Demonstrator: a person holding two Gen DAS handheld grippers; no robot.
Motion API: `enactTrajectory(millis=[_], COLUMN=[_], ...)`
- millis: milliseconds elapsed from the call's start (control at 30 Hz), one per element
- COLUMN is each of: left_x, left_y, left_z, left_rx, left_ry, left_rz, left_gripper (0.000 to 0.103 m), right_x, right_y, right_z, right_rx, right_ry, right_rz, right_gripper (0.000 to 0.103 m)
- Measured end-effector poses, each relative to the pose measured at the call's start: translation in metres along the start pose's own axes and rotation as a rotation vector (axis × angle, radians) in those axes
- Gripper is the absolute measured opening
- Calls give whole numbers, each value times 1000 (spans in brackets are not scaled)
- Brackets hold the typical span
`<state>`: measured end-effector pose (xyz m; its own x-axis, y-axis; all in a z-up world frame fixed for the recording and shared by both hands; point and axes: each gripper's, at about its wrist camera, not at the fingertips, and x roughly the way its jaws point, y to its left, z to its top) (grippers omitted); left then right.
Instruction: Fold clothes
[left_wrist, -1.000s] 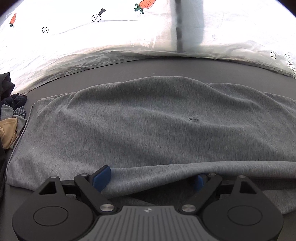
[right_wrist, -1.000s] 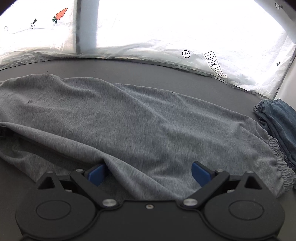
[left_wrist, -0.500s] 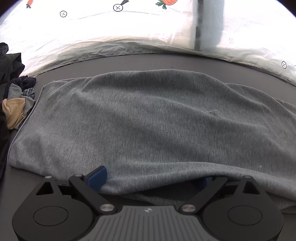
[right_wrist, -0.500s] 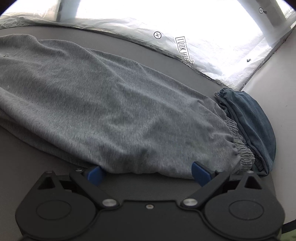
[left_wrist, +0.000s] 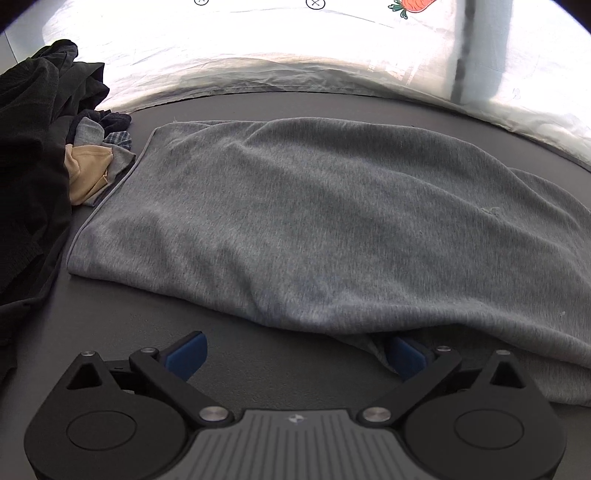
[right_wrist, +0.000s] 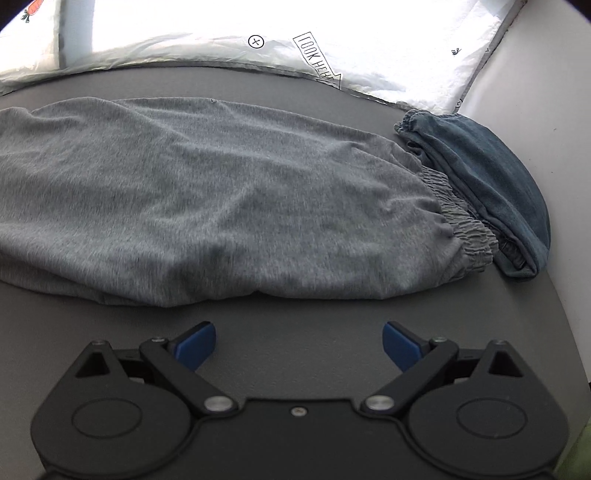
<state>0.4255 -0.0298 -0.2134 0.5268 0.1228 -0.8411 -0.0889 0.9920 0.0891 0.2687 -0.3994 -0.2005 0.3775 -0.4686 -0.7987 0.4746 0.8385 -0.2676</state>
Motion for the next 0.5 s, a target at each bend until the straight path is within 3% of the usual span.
enactTrajectory(millis=[167,333,500], left_x=[-6,-11,-13], left_y=[15,9,3], left_z=[-17,-21,-21], left_rx=[-68,-35,-26], left_ry=[31,26,25], left_rz=[0,34,68], left_gripper=[103,103,103], right_x=[17,48,75], right_y=[-62,-126,-170], right_z=[0,5,14], right_rx=[317,628,743], right_ry=[3,-54,-93], right_rz=[74,112,86], right_gripper=[98,97,92])
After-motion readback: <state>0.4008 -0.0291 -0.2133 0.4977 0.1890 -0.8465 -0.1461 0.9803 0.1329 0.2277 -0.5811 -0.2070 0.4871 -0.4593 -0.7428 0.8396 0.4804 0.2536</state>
